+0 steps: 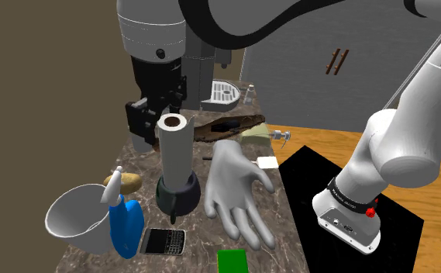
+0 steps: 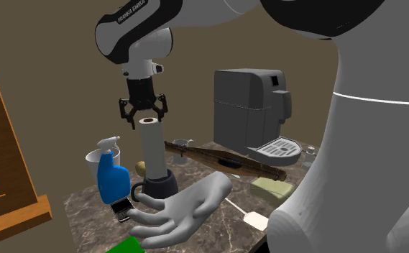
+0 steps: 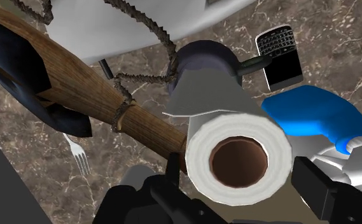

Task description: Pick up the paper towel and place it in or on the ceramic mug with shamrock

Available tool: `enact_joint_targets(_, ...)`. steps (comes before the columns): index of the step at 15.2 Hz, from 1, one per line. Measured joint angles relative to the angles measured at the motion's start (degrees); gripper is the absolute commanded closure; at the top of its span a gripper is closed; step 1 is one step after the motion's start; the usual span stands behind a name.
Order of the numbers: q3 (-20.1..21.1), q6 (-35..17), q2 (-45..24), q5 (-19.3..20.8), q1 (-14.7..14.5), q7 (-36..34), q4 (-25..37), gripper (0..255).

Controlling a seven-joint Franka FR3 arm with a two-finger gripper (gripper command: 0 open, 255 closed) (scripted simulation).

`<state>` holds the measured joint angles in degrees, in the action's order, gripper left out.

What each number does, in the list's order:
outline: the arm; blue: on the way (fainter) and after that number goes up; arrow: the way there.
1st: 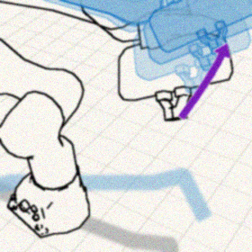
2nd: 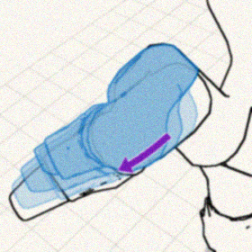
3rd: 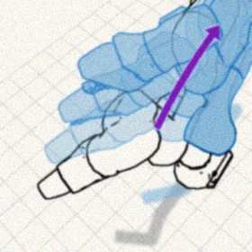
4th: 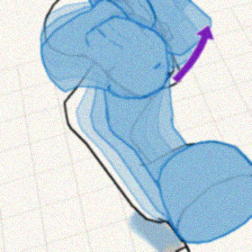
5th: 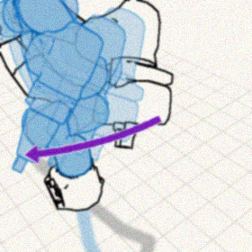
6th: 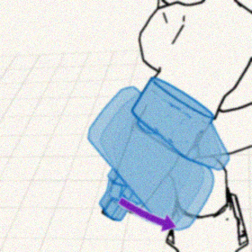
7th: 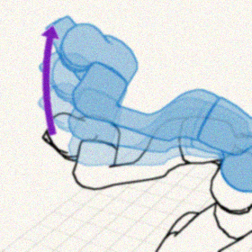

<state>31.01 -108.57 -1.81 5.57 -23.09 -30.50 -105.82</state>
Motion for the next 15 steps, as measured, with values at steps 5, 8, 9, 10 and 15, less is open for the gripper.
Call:
enact_joint_targets(5,0.02,0.9,0.18,-0.13,-0.01,0.1,0.77,0)
enact_joint_targets(8,0.19,5.31,0.5,-0.4,-0.18,0.22,4.96,0)
enact_joint_targets(9,0.22,6.23,0.66,-0.5,-0.21,0.27,5.73,0)
enact_joint_targets(10,0.24,6.71,0.53,-0.43,-0.23,0.25,6.31,0)
enact_joint_targets(15,0.21,7.14,0.55,-0.46,-0.2,0.33,6.68,0)
